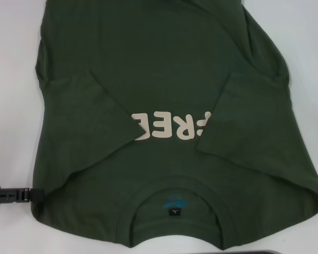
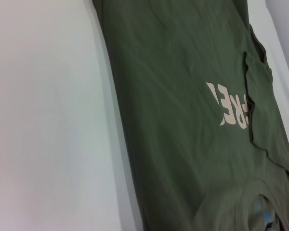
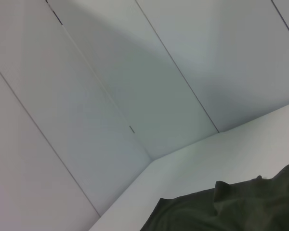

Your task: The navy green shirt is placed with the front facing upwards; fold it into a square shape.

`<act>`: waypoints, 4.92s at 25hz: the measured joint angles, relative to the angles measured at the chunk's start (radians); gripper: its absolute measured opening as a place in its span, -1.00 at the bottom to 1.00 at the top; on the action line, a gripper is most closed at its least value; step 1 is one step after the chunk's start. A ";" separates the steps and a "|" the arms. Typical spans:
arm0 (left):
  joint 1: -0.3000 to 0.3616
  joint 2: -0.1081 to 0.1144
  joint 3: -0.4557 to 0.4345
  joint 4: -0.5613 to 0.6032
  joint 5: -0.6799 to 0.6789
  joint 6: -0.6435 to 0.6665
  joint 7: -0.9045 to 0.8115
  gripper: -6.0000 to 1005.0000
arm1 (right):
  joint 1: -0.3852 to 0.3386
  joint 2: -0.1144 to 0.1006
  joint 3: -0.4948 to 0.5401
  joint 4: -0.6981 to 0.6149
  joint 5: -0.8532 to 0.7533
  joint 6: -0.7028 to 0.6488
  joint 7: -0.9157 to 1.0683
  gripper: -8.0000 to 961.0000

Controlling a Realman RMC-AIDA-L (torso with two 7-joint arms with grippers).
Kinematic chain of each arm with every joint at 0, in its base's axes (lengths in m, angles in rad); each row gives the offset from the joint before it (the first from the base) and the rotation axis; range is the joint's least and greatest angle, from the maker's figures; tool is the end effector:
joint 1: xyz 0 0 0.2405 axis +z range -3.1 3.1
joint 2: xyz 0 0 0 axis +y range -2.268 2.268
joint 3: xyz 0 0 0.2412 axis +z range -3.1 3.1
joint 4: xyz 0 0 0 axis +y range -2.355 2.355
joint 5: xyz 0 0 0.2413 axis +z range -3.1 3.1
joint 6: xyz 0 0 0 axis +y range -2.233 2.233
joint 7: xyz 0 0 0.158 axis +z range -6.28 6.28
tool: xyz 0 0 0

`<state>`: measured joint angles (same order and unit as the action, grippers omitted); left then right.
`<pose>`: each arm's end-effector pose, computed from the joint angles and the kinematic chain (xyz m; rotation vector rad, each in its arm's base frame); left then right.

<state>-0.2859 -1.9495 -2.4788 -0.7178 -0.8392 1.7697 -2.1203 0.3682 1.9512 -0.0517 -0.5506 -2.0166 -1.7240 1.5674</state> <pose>-0.3724 0.2428 0.0459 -2.3954 -1.9468 -0.3220 0.3651 0.2948 0.1145 -2.0332 1.0852 1.1133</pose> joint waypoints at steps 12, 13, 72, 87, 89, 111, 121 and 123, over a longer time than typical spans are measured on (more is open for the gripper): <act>-0.003 -0.002 0.000 0.000 0.014 -0.010 -0.008 0.59 | 0.000 0.000 0.005 0.000 0.001 0.000 0.002 0.68; -0.004 -0.002 0.000 0.000 0.014 -0.010 -0.008 0.59 | 0.000 0.000 0.005 0.000 0.001 0.000 0.002 0.68; -0.079 -0.065 -0.003 -0.138 0.155 0.044 -0.082 0.31 | 0.005 -0.002 0.009 0.003 0.013 0.034 0.005 0.68; -0.081 -0.075 -0.011 -0.164 0.184 0.045 -0.091 0.20 | 0.006 -0.002 0.009 0.005 0.013 0.035 0.011 0.68; -0.081 -0.075 -0.009 -0.164 0.184 0.045 -0.091 0.18 | 0.006 -0.002 0.009 0.005 0.013 0.037 0.012 0.68; -0.089 -0.080 -0.001 -0.173 0.196 0.042 -0.088 -0.25 | 0.012 -0.005 0.010 0.005 0.015 0.049 0.016 0.68; -0.093 -0.080 -0.001 -0.172 0.200 0.042 -0.087 -0.26 | 0.014 -0.005 0.010 0.005 0.018 0.052 0.016 0.68; -0.093 -0.080 -0.002 -0.172 0.200 0.040 -0.086 -0.26 | 0.014 -0.005 0.010 0.005 0.018 0.052 0.016 0.68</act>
<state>-0.3791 -2.0294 -2.4803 -0.8896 -0.6390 1.8097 -2.2067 0.3820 1.9466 -0.0413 -0.5461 -1.9987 -1.6719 1.5831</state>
